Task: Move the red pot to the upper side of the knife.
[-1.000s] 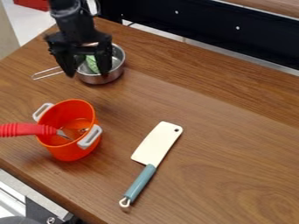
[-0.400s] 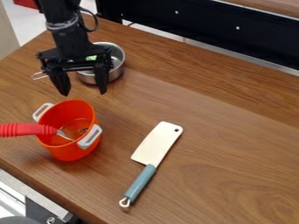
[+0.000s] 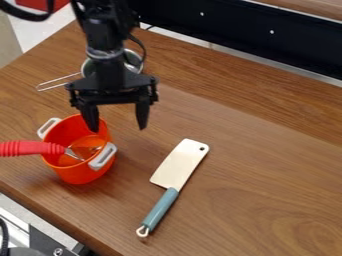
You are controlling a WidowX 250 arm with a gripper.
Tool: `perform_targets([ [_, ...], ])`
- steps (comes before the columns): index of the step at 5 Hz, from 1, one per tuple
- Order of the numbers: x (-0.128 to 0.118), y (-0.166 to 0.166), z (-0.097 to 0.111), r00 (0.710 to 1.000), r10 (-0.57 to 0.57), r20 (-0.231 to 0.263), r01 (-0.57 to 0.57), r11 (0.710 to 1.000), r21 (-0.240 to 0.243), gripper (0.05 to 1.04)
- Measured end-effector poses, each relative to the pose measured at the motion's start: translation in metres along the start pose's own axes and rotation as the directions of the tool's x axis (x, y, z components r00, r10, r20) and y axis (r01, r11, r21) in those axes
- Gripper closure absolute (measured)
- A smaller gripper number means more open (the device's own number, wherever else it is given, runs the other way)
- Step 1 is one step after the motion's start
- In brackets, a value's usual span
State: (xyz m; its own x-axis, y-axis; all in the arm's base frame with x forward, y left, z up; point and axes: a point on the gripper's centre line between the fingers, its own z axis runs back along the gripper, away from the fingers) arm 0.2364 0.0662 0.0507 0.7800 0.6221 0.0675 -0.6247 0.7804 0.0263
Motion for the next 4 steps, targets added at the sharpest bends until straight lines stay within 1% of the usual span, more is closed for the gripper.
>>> perform_targets([
  [1,-0.001,-0.001,-0.002,0.998,0.063,0.019,-0.063,0.998,0.006,0.084],
  [2,0.000,-0.001,-0.008,0.997,0.074,0.040,-0.074,0.997,0.015,0.084],
  [3,0.001,-0.002,-0.013,0.996,0.078,0.049,-0.079,0.997,0.012,0.084],
  [4,0.000,-0.003,-0.026,0.994,0.102,0.034,-0.103,0.994,0.039,0.128],
])
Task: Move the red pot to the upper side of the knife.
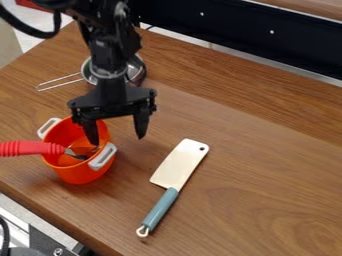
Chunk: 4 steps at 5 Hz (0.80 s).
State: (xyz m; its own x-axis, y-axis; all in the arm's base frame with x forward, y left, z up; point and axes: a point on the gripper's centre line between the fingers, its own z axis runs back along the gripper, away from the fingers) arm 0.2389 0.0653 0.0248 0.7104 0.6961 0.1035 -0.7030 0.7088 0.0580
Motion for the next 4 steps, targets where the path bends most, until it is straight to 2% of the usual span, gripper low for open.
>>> perform_targets([
  [2,0.000,-0.006,-0.012,1.000,0.023,-0.016,-0.023,0.999,0.034,0.665],
  [3,0.007,-0.004,-0.010,0.999,0.034,0.000,-0.034,0.996,0.081,0.887],
  [4,0.010,-0.004,-0.012,0.999,0.039,-0.010,-0.038,0.991,0.125,1.005],
])
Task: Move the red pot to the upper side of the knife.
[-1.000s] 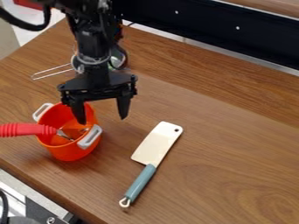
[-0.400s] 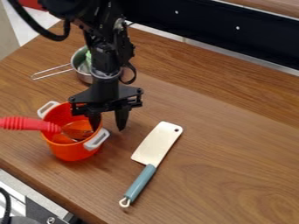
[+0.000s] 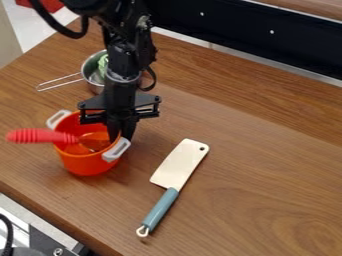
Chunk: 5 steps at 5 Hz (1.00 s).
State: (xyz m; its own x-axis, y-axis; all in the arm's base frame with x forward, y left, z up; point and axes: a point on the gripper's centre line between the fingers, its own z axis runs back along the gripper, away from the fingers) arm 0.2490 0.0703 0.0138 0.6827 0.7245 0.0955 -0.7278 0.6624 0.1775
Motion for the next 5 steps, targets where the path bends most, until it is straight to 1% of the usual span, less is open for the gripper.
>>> perform_targets([
  [1,0.005,-0.002,0.002,1.000,0.022,-0.005,-0.022,0.999,0.050,1.026],
  [2,0.011,-0.003,0.004,1.000,0.026,-0.004,-0.025,0.994,0.109,1.026],
  [3,0.018,-0.010,0.012,0.999,0.048,-0.001,-0.048,0.995,0.091,1.026],
  [4,0.024,-0.021,0.018,0.997,0.081,-0.021,-0.078,0.992,0.100,1.026],
  [5,0.028,-0.037,0.021,0.995,0.096,-0.008,-0.095,0.992,0.083,1.026],
])
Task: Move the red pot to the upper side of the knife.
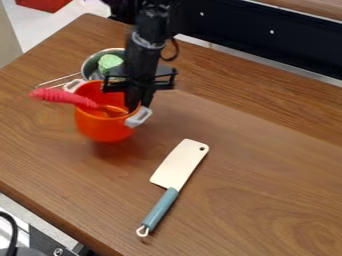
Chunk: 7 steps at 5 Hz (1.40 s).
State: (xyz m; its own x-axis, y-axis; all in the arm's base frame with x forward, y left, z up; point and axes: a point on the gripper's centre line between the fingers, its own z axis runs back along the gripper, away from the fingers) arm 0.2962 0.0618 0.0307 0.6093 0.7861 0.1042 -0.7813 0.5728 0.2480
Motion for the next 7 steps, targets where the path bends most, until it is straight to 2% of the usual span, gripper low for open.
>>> perform_targets([
  [1,-0.001,-0.015,0.003,1.000,0.015,-0.005,-0.014,1.000,0.017,1.026],
  [2,-0.006,-0.033,0.009,1.000,0.022,-0.001,-0.022,0.998,-0.056,1.026],
  [4,-0.005,-0.081,0.009,0.999,0.050,0.015,-0.049,0.997,-0.057,1.026],
  [5,-0.003,-0.093,0.009,0.998,0.063,0.022,-0.061,0.995,-0.073,1.026],
  [6,-0.003,-0.099,0.011,0.998,0.063,0.032,-0.060,0.994,-0.092,1.026],
  [7,-0.002,-0.106,0.010,0.998,0.053,0.043,-0.047,0.988,-0.145,1.026],
])
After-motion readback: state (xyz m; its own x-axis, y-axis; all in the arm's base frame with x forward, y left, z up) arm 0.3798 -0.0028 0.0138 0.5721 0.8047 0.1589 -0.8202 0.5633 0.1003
